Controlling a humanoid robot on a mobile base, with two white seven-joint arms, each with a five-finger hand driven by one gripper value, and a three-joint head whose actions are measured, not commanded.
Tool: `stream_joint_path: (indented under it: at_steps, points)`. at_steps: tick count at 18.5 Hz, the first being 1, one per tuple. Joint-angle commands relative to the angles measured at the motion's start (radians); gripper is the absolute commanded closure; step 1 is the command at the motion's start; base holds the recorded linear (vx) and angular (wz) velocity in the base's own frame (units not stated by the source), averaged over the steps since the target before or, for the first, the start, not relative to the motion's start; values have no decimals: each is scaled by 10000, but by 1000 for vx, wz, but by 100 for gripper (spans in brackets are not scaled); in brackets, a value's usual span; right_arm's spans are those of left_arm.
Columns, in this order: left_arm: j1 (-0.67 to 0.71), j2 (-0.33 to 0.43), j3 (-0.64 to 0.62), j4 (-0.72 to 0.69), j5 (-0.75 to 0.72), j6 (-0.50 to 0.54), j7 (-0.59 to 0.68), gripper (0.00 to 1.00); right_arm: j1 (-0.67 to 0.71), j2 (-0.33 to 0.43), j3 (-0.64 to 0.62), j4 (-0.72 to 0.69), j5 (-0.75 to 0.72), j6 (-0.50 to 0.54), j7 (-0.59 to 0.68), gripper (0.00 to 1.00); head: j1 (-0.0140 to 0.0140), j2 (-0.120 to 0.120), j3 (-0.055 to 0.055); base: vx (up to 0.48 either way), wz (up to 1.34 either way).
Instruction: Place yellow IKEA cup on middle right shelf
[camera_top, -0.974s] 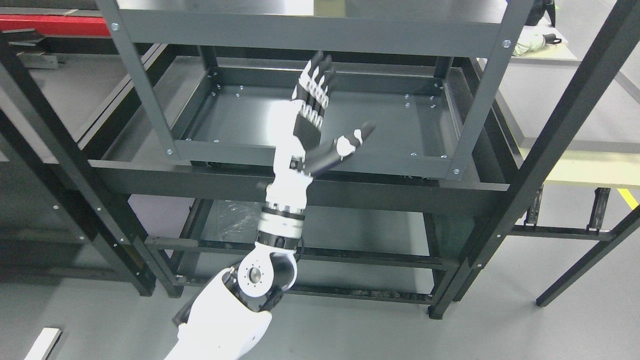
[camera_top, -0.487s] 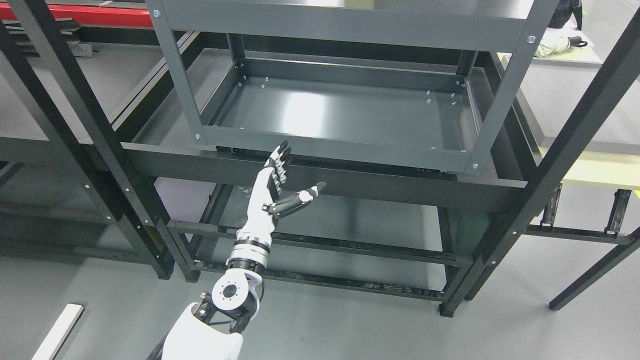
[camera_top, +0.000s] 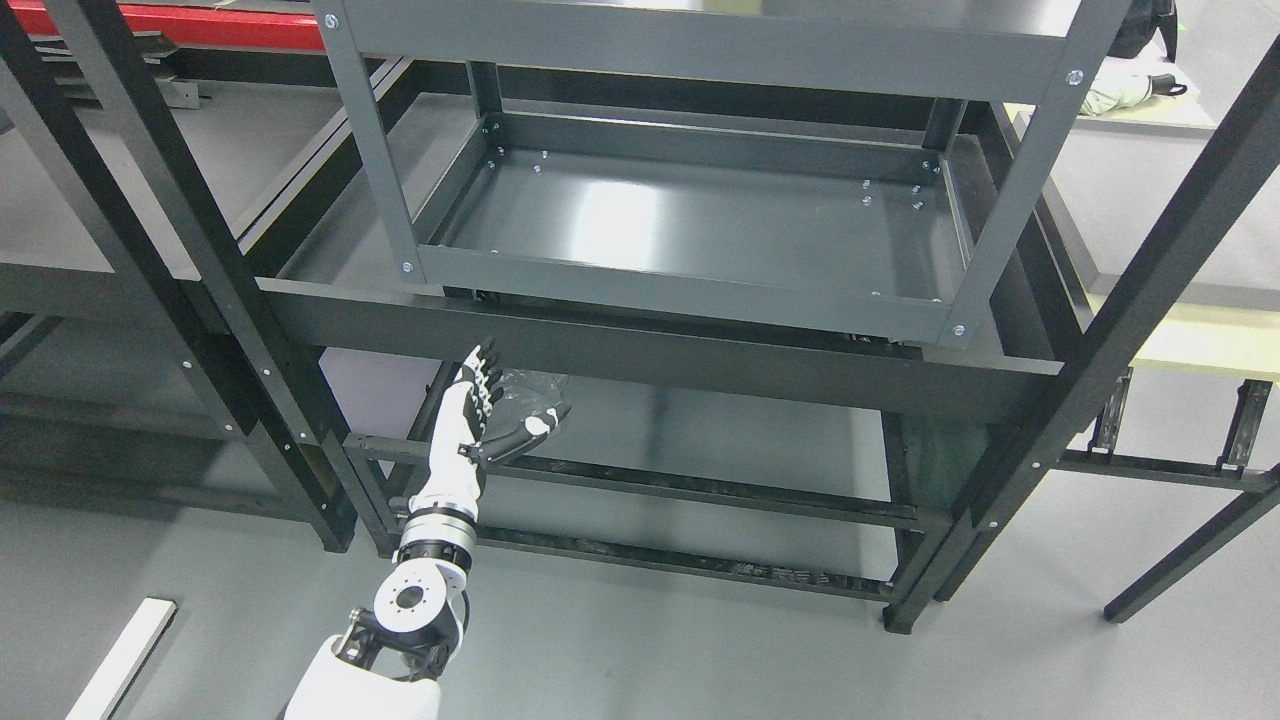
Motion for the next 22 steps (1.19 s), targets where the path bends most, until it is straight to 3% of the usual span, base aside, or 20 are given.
stream_joint_path:
  at_steps: [1,4,6,10,15,22]
  points:
    - [640,-398,852,-1218,-80,1276,-1,4,139,-175,169,1,-245,6,-6,1,0,0,0,0,0]
    - [1164,-563,791,-1715,-95,1604,-46,6,124,-175,169,1,-245,6,-6,1,0,0,0,0,0]
    - [1073,-158,867,-1853,-95,1406,-610,6,139,-175,169,1,-245,6,-6,1,0,0,0,0,0]
    - [873,14,960,-1838,-95,-112,-1166,6,139,-175,169,1,-245,6,-6,1,0,0,0,0,0]
    - [919,-247,1359,-1793,-95,-1172,-1120,5,139,-175,169,1,-245,6,-6,1,0,0,0,0,0]
    - [935,-247,1267,-1792,-95,-1250,-1120,5,139,-175,169,1,-245,6,-6,1,0,0,0,0,0]
